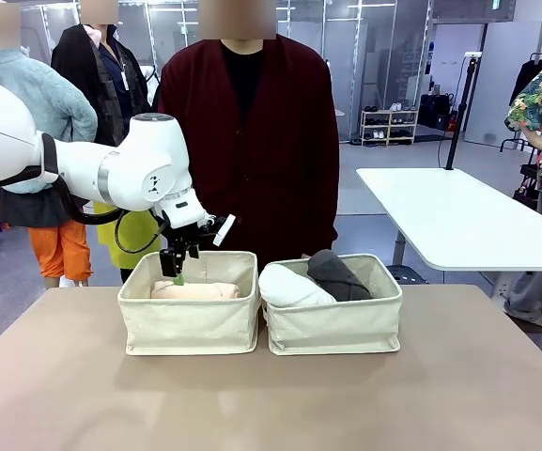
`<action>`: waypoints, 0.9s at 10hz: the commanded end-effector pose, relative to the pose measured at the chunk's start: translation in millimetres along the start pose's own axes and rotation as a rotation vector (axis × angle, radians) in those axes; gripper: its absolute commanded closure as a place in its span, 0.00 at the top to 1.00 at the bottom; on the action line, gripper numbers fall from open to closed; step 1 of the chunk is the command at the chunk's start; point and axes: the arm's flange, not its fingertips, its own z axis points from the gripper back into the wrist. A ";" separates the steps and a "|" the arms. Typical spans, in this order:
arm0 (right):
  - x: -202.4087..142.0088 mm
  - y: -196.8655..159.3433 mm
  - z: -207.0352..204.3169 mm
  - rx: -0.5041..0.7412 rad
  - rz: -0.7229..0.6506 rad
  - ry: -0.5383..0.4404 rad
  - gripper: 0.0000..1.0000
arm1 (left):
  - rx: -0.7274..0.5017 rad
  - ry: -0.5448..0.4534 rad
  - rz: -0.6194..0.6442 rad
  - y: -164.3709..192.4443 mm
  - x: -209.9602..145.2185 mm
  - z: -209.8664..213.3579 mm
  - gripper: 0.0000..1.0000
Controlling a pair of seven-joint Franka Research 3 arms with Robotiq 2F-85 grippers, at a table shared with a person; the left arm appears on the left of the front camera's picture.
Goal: Divide the towels into two baskets.
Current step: Pick up one hotel-folded towel from the bottom of the table and place it in the Fabric basket indicated by the person.
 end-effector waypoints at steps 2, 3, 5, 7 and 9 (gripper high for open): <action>-1.6 3.8 0.7 0.002 0.013 -0.006 1.00 | 0.000 0.000 0.000 0.0 0.0 0.0 1.00; -1.6 3.8 0.7 0.002 0.013 -0.006 1.00 | 0.000 0.000 0.000 0.0 0.0 0.0 1.00; -1.6 3.8 0.7 0.002 0.013 -0.006 1.00 | 0.000 0.000 0.000 0.0 0.0 0.0 1.00; -1.6 3.8 0.7 0.002 0.013 -0.006 1.00 | 0.000 0.000 0.000 0.0 0.0 0.0 1.00; -1.6 3.8 0.7 0.002 0.013 -0.006 1.00 | 0.000 0.000 0.000 0.0 0.0 0.0 1.00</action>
